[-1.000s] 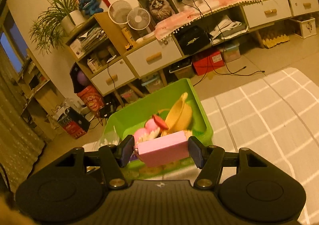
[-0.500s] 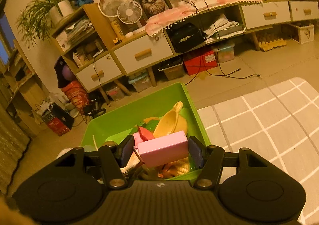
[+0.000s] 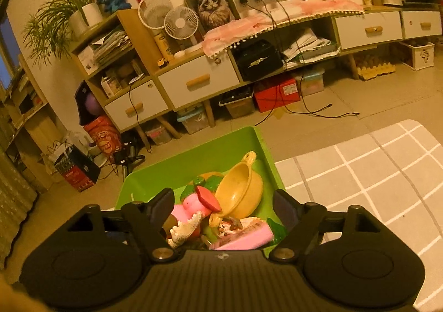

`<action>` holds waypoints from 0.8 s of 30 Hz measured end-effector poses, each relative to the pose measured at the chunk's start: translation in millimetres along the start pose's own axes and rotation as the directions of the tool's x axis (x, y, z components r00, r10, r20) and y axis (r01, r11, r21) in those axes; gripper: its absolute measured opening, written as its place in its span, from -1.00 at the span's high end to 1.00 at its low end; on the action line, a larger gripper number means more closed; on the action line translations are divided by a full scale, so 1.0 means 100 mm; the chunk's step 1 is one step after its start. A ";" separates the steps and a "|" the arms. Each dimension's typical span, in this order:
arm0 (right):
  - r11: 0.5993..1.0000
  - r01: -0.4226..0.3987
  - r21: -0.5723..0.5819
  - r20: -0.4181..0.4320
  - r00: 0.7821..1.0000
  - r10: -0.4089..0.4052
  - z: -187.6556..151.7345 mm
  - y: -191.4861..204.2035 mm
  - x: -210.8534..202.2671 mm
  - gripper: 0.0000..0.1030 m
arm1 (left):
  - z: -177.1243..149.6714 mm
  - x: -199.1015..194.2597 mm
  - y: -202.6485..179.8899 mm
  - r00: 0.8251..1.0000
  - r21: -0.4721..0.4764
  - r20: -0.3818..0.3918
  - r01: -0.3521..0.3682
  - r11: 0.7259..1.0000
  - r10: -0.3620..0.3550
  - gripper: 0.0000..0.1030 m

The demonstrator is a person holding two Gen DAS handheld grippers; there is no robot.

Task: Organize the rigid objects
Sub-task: 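Withdraw both open tools from the green bin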

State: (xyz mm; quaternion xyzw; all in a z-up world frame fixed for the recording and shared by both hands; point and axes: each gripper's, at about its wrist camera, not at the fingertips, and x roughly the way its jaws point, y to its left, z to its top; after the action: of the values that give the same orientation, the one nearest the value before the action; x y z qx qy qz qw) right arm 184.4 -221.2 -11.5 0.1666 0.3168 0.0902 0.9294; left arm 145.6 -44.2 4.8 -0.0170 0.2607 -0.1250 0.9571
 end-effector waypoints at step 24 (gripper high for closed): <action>0.992 0.070 -0.109 -0.087 0.993 -0.080 -0.45 0.29 -0.95 -0.30 | -0.28 -0.75 0.03 0.985 -0.068 -0.170 -0.049 0.996 0.037 -0.95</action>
State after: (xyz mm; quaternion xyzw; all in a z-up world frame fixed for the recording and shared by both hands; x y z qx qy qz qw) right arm 80.5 -209.2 18.9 0.1006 0.3599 0.0795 0.9241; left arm 69.2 -22.2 17.3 -0.0351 0.3452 -0.0960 0.9329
